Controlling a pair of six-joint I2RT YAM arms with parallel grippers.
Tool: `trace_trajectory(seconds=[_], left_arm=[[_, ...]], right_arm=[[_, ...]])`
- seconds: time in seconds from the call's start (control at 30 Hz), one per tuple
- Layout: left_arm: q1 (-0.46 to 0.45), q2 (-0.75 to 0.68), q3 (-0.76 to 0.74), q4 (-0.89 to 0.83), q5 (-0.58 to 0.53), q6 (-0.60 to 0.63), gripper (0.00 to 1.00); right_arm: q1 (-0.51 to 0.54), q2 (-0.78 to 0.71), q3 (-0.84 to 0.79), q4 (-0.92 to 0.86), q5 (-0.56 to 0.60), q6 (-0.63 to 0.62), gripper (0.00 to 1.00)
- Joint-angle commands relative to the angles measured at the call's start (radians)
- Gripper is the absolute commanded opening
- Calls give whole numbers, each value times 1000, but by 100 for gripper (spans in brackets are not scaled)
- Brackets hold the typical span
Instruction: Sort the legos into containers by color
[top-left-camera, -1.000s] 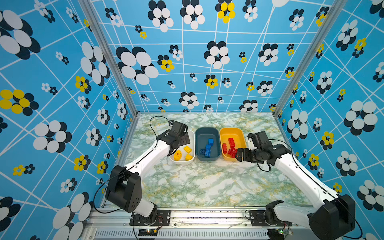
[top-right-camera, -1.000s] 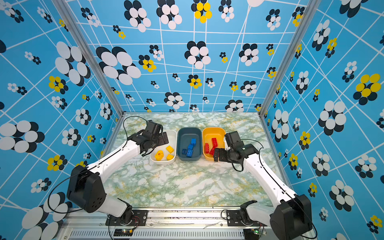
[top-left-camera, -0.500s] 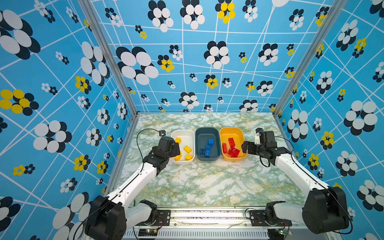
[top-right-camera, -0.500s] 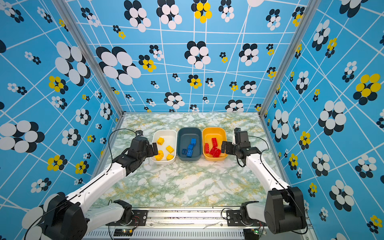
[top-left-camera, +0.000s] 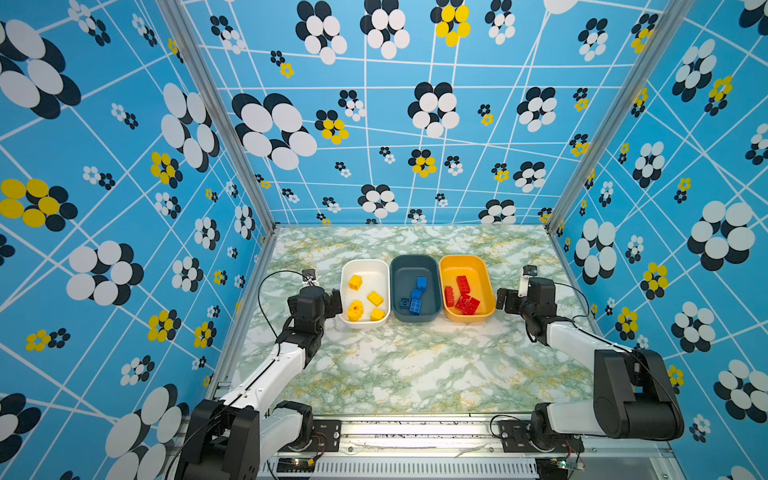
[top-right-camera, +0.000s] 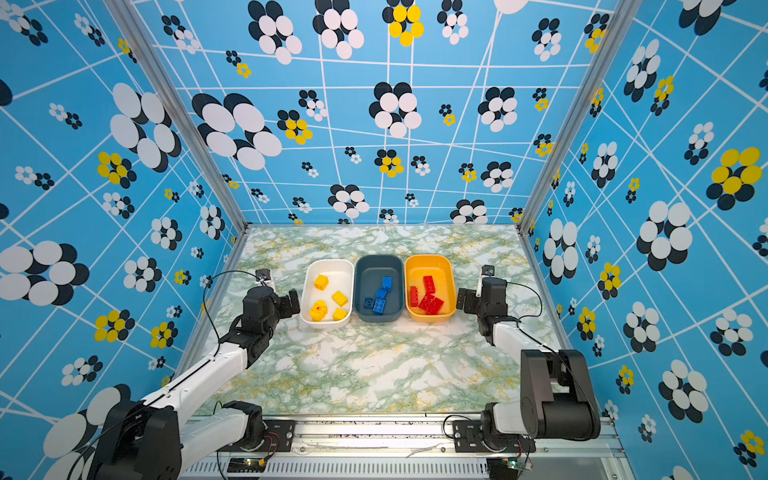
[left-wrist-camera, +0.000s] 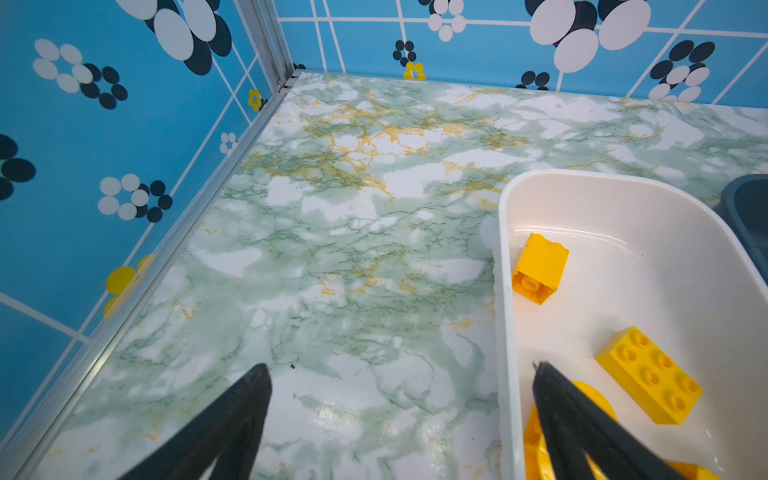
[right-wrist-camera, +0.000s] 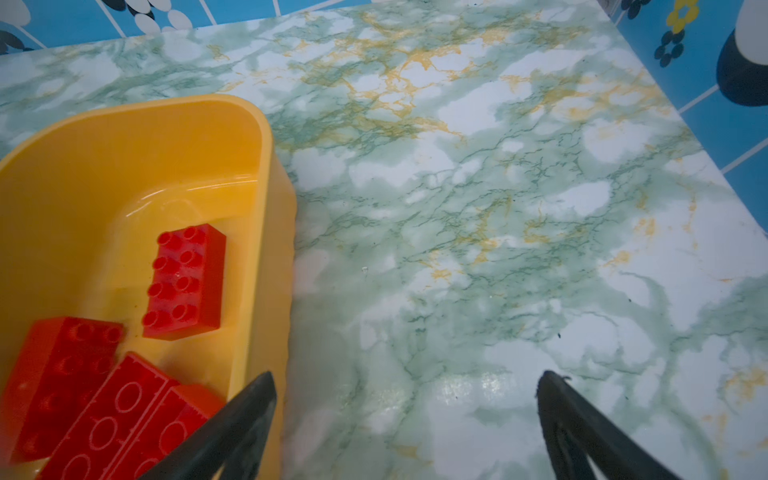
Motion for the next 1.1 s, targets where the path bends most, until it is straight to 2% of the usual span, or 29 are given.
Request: trace_trajectory(seconds=[0.0, 0.2, 0.27, 0.37, 0.53, 0.7, 0.77, 0.83, 1.07], left_arm=[[30, 35, -58, 222, 27, 88, 99], [72, 154, -109, 461, 56, 140, 99], [92, 205, -121, 533, 70, 141, 99], [118, 259, -129, 596, 94, 111, 99], [121, 335, -149, 690, 107, 113, 99], [124, 422, -164, 796, 114, 113, 99], [131, 419, -139, 739, 124, 106, 99], [131, 424, -131, 740, 119, 106, 99], [131, 423, -121, 716, 113, 105, 99]], right_arm=[[-17, 27, -34, 205, 9, -50, 99], [-50, 36, -37, 243, -45, -19, 99], [-56, 34, -79, 326, -68, -6, 99], [-55, 60, -134, 464, -70, 0, 99], [-55, 87, -152, 516, -92, -16, 99], [-43, 105, -165, 539, -46, -19, 99], [-42, 153, -198, 679, -35, -11, 99], [-39, 117, -175, 569, -29, -15, 99], [-24, 123, -178, 589, 31, -10, 99]])
